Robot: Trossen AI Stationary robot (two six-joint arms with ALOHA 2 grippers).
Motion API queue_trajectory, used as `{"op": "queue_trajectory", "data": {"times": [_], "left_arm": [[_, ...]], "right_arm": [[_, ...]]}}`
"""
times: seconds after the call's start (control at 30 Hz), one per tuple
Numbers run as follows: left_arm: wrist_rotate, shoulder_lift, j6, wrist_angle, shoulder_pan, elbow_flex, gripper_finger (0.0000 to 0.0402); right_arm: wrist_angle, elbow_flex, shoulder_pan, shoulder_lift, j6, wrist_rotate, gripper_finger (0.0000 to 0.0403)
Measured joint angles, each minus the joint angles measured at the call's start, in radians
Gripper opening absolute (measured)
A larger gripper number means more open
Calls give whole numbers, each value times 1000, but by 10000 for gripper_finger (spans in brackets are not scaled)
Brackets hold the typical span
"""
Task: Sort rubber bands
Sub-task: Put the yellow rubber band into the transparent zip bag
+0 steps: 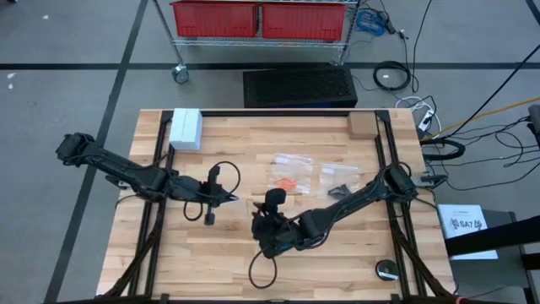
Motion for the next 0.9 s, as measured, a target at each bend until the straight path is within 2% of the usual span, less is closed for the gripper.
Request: {"op": "queue_trajectory", "data": {"times": [0.1, 0.33, 0.53, 0.9], "left_arm": [[0, 0, 0, 1, 0, 0, 0], [0, 0, 0, 0, 0, 0, 0], [0, 0, 0, 0, 0, 0, 0], [7, -2, -1, 30, 0, 6, 0]], "right_arm": [[6, 1, -9, 0, -6, 0, 132], [10, 2, -49, 0, -8, -4, 13], [52, 2, -45, -8, -60, -4, 9], [95, 3, -27, -101, -115, -16, 1]]}}
